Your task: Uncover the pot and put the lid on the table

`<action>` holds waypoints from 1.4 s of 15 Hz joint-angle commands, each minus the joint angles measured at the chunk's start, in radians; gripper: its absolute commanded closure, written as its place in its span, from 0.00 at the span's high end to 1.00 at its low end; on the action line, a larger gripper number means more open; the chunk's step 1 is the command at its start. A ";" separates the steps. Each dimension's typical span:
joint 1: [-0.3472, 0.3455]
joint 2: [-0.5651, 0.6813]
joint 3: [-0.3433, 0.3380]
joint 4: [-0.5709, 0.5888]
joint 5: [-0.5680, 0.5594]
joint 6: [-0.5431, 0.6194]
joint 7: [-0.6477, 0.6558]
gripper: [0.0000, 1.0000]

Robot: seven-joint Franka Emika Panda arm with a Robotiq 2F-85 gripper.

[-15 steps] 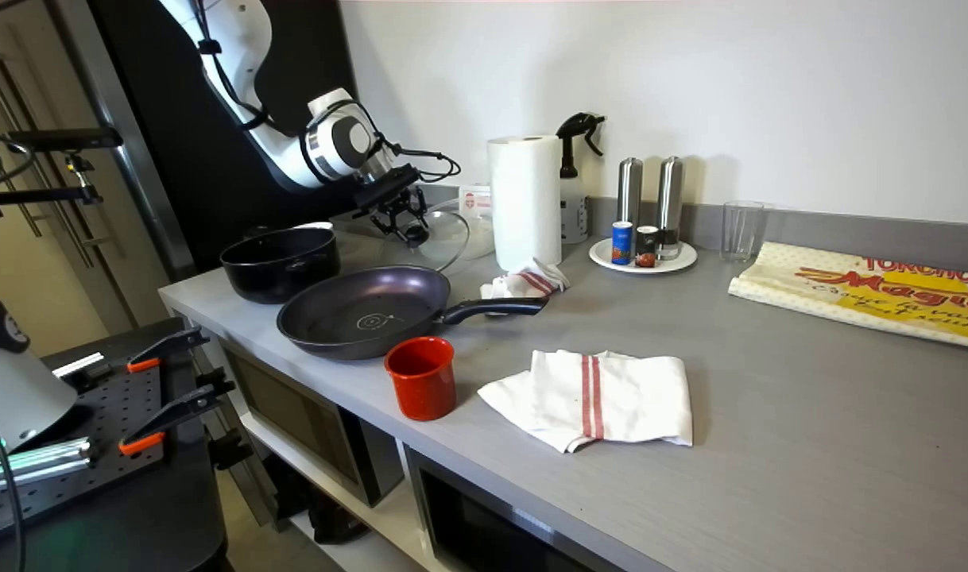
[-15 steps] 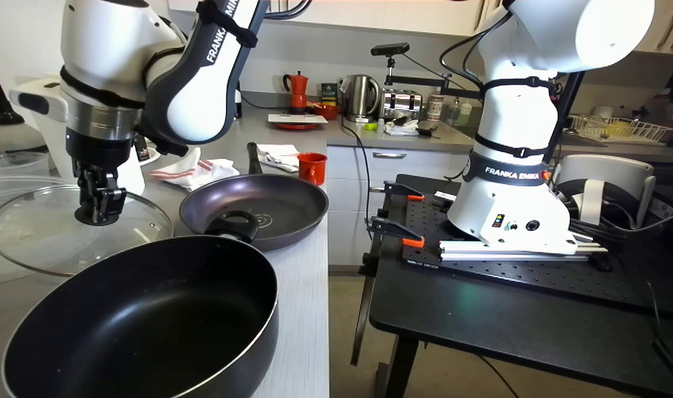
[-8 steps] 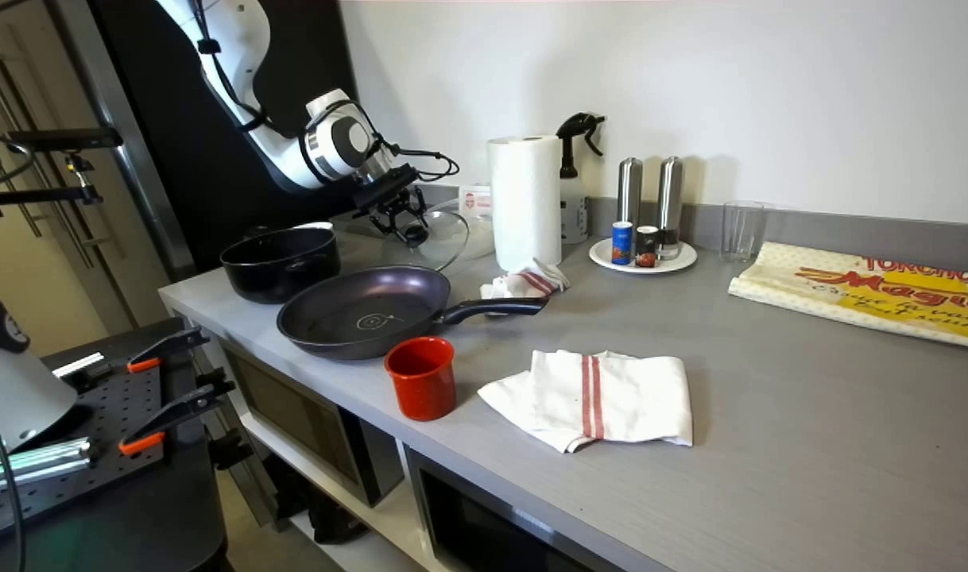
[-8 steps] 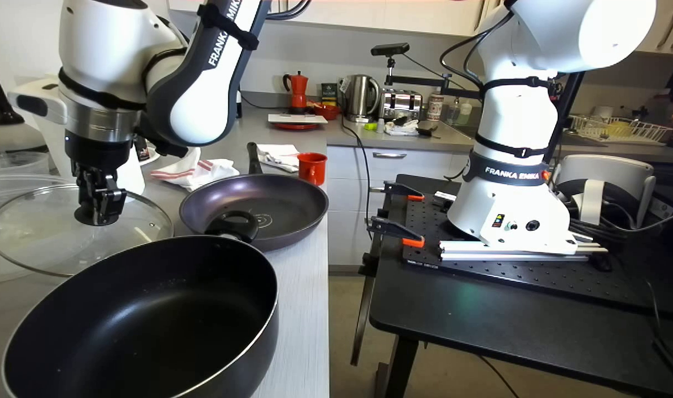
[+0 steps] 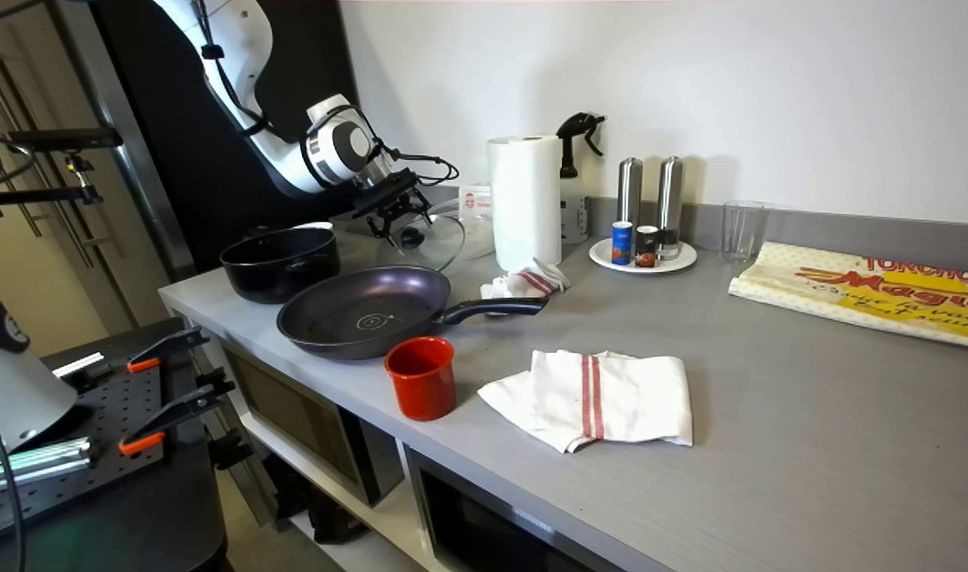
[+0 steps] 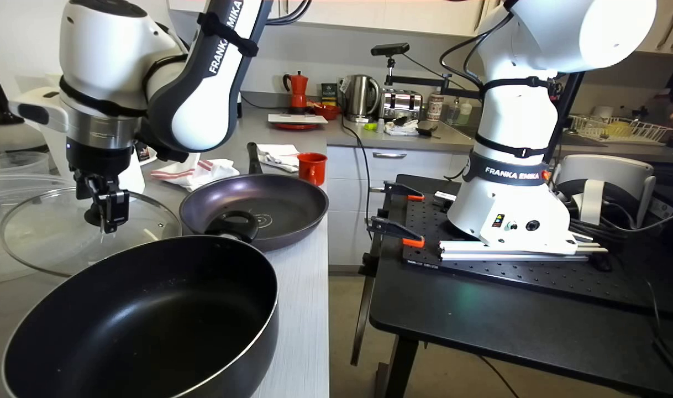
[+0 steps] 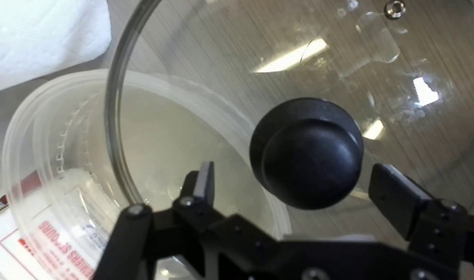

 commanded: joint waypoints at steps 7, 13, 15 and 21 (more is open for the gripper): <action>0.023 0.006 -0.023 0.007 -0.030 0.026 0.049 1.00; 0.089 -0.059 -0.057 -0.068 -0.051 0.032 0.109 1.00; 0.154 -0.085 -0.114 -0.103 -0.054 0.051 0.143 1.00; 0.354 -0.139 -0.313 -0.181 -0.086 0.086 0.265 1.00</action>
